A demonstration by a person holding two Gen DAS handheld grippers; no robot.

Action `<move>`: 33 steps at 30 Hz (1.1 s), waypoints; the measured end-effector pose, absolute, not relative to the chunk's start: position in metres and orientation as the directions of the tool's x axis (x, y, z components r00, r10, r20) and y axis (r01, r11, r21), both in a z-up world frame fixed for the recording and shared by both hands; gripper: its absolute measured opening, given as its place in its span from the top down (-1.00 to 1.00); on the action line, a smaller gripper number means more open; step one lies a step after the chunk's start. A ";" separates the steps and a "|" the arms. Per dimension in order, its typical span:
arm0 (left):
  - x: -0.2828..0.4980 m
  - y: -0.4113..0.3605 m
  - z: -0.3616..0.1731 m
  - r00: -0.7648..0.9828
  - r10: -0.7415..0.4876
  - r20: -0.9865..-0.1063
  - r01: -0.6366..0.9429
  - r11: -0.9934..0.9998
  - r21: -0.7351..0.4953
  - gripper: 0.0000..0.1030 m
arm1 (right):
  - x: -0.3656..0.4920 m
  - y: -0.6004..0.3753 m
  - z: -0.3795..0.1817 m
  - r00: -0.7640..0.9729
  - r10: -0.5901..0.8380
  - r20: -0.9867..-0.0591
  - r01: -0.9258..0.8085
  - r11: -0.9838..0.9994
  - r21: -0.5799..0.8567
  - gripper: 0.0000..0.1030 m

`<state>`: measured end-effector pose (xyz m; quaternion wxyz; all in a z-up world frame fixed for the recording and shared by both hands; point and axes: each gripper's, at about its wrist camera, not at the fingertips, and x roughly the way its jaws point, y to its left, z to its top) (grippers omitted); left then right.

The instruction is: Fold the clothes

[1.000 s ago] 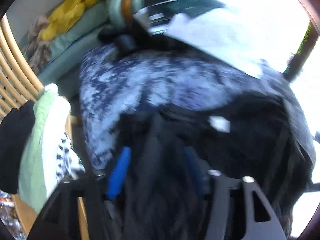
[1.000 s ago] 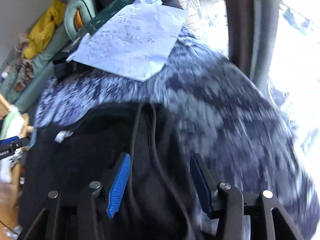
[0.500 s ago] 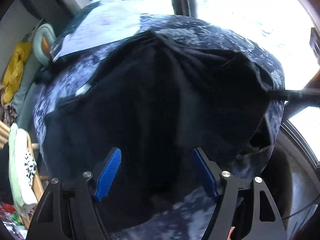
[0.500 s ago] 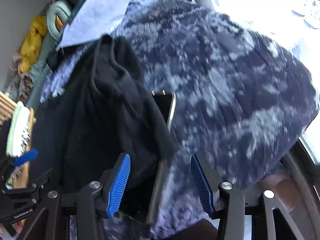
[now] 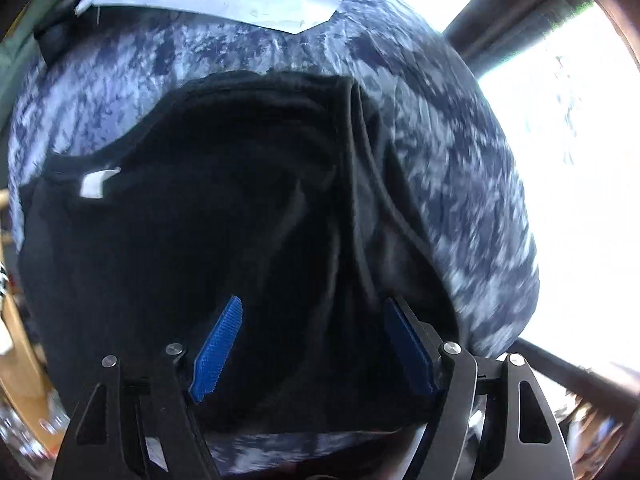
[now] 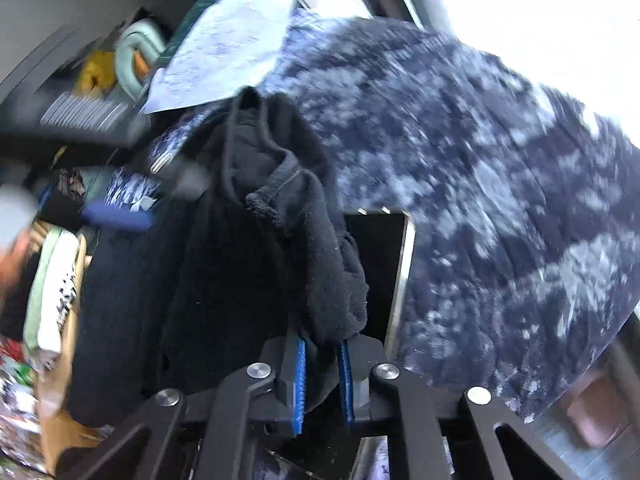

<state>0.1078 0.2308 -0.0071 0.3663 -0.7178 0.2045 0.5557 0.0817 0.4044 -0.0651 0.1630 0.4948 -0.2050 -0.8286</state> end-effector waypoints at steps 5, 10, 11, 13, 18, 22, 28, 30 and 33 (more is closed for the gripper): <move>0.115 0.269 -0.011 0.259 0.006 -0.966 -0.765 -0.609 -0.209 -0.47 | 0.098 0.374 -0.039 -0.490 -0.476 -0.730 0.230 -0.879 0.418 0.83; 0.120 0.296 -0.023 0.339 -0.018 -0.941 -0.736 -0.627 -0.253 -0.47 | 0.108 0.353 -0.030 -0.481 -0.511 -0.712 0.322 -0.859 0.398 0.84; 0.121 0.300 -0.027 0.364 -0.025 -0.931 -0.727 -0.632 -0.268 -0.47 | 0.109 0.351 -0.029 -0.479 -0.522 -0.706 0.335 -0.852 0.402 0.84; 0.126 0.307 -0.031 0.349 -0.066 -0.935 -0.756 -0.609 -0.239 -0.47 | 0.113 0.346 -0.028 -0.480 -0.526 -0.702 0.361 -0.848 0.389 0.84; 0.129 0.317 -0.043 0.284 -0.129 -0.950 -0.792 -0.590 -0.157 -0.47 | 0.113 0.343 -0.027 -0.477 -0.528 -0.702 0.378 -0.845 0.379 0.84; 0.127 0.320 -0.050 0.253 -0.152 -0.956 -0.798 -0.590 -0.117 -0.46 | 0.117 0.341 -0.026 -0.474 -0.539 -0.696 0.388 -0.838 0.384 0.84; 0.112 0.311 -0.049 0.223 -0.173 -0.959 -0.828 -0.552 -0.093 0.77 | 0.119 0.342 -0.029 -0.471 -0.544 -0.694 0.370 -0.836 0.405 0.84; 0.100 0.302 -0.044 0.271 -0.134 -0.953 -0.829 -0.536 -0.160 0.83 | 0.120 0.338 -0.027 -0.465 -0.540 -0.701 0.375 -0.838 0.396 0.84; 0.082 0.286 -0.032 0.322 -0.071 -0.944 -0.808 -0.540 -0.235 0.84 | 0.121 0.329 -0.023 -0.454 -0.531 -0.716 0.391 -0.840 0.376 0.84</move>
